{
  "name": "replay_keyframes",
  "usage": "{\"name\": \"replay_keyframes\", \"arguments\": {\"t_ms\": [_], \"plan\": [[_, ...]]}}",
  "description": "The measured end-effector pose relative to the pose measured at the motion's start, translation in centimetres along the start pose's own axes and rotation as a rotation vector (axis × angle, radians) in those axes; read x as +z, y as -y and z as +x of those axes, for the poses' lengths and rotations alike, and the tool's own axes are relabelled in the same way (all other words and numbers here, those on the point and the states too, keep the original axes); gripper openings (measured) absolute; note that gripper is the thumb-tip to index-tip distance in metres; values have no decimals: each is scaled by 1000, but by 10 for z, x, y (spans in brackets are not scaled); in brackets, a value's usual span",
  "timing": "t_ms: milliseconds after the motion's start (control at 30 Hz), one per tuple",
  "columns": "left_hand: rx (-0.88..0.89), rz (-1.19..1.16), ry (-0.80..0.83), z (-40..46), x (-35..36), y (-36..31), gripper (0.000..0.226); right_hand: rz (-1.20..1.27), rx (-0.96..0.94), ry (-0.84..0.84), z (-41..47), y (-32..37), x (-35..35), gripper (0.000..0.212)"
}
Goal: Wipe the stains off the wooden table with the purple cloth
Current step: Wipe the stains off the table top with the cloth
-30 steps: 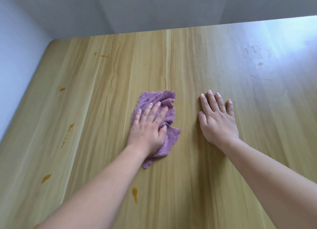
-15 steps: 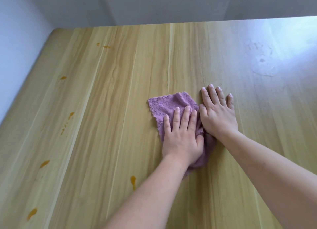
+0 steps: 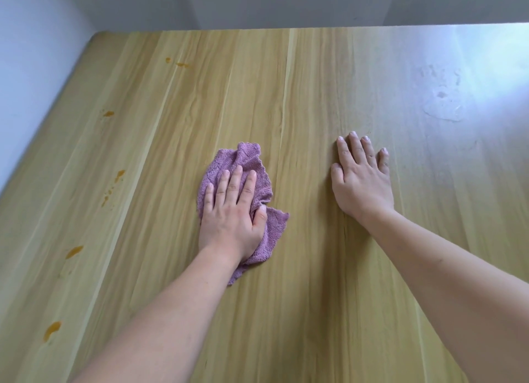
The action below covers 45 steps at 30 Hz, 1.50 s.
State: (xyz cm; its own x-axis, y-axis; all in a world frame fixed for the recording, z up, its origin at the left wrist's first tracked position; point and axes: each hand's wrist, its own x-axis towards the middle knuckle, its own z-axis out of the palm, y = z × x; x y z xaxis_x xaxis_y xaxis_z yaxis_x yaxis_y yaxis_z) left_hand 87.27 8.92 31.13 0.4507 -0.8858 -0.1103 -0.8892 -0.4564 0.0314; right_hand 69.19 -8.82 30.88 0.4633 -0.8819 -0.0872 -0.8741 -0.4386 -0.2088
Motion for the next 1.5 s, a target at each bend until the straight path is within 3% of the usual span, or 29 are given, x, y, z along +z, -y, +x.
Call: {"name": "replay_keyframes", "arguments": {"t_ms": [133,367,467,567,700,833,1033,1133,1200,1367,1500], "plan": [[-10,-17,-20,2,1,2,73,31,3,39,-21,4,-3,61],[5,-35,8,0,-2,1,72,-31,-60,96,-160,-13,2,63],[-70,-25,37,-2,-4,-6,68,-32,-52,74,-160,-13,1,64],[-157,-55,16,-15,-4,-56,69,-56,-50,71,-156,-13,1,65],[145,-44,65,-46,2,-113,70,-39,-40,62,-155,-13,-1,65],[325,19,82,-47,-3,-56,67,-45,-39,53,-155,-11,-1,64],[-23,-33,41,-94,0,31,64,-50,-43,51,-157,-10,2,62],[-246,-56,8,-101,3,7,65,-44,-44,40,-157,-13,2,62],[-292,-78,-9,-106,3,-32,68,-29,-47,43,-156,-12,2,64],[68,-86,44,-141,10,-111,67,-9,-38,35,-155,-12,0,64],[171,-30,53,-139,9,-65,66,-15,-45,21,-155,-11,0,64]]}}
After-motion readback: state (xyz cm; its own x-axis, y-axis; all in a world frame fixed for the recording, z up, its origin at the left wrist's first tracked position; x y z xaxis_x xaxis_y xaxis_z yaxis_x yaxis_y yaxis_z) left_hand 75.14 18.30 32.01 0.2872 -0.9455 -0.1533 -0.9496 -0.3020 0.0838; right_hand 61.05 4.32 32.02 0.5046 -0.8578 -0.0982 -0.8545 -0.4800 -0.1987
